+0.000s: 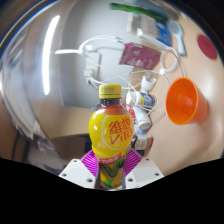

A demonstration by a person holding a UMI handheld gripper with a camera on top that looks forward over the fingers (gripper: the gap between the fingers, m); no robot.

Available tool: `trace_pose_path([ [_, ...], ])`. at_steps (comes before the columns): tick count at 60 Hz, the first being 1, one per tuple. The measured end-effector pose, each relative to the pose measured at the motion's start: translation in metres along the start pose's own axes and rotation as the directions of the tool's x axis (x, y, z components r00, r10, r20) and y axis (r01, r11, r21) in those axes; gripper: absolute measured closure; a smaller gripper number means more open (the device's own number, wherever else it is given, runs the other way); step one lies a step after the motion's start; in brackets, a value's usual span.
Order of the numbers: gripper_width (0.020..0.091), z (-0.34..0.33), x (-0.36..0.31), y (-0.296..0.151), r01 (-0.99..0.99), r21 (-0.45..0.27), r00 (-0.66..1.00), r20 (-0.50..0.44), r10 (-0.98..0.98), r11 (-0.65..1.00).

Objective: Pour water

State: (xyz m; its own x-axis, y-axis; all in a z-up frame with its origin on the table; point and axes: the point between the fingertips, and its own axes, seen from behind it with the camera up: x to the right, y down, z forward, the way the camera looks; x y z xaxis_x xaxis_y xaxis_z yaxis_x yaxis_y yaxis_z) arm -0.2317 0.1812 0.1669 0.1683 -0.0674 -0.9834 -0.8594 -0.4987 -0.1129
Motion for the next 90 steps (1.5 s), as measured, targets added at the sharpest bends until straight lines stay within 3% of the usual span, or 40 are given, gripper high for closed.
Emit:
trace_pose_path([
  [8,0.0816,-0.011,-0.014,-0.015,-0.478,-0.052,0.871,0.103,0.481,0.877],
  [15,0.0815,-0.019,-0.031,-0.026,-0.657,-0.09,0.729,0.177,0.661,0.748],
  [26,0.0816,-0.025,-0.042,-0.045,-0.822,-0.101,0.523,0.254,0.814,0.56],
  [40,0.0814,-0.031,-0.037,-0.05,-0.829,-0.096,0.513,0.259,0.818,0.551],
  [48,0.0814,-0.037,-0.056,-0.038,-0.581,-0.095,0.788,0.182,0.588,0.809],
  [55,0.0816,-0.062,-0.082,-0.071,-0.007,0.015,0.99,0.141,0.005,1.0],
  [59,0.0804,-0.083,-0.087,-0.111,0.367,0.122,0.923,0.075,-0.377,0.922],
  [60,0.0795,-0.088,-0.086,-0.123,0.447,0.147,0.889,0.037,-0.457,0.882],
  [61,0.074,-0.088,-0.089,-0.135,0.507,0.163,0.86,-0.027,-0.51,0.846],
  [62,0.0786,-0.092,-0.086,-0.148,0.579,0.182,0.814,-0.077,-0.575,0.795],
  [67,0.0776,-0.126,-0.063,-0.228,0.834,0.258,0.55,-0.309,-0.776,0.488],
  [70,0.0749,-0.145,-0.05,-0.271,0.914,0.24,0.399,-0.401,-0.824,0.326],
  [72,0.0731,-0.139,-0.039,-0.274,0.945,0.202,0.323,-0.454,-0.83,0.257],
  [76,0.0685,-0.143,0.004,-0.293,0.979,0.126,0.202,-0.479,-0.854,0.161],
  [83,0.0663,-0.143,0.086,-0.305,0.974,-0.012,0.186,-0.523,-0.832,0.225],
  [90,0.0654,-0.141,0.137,-0.301,0.966,-0.062,0.181,-0.528,-0.83,0.251],
])
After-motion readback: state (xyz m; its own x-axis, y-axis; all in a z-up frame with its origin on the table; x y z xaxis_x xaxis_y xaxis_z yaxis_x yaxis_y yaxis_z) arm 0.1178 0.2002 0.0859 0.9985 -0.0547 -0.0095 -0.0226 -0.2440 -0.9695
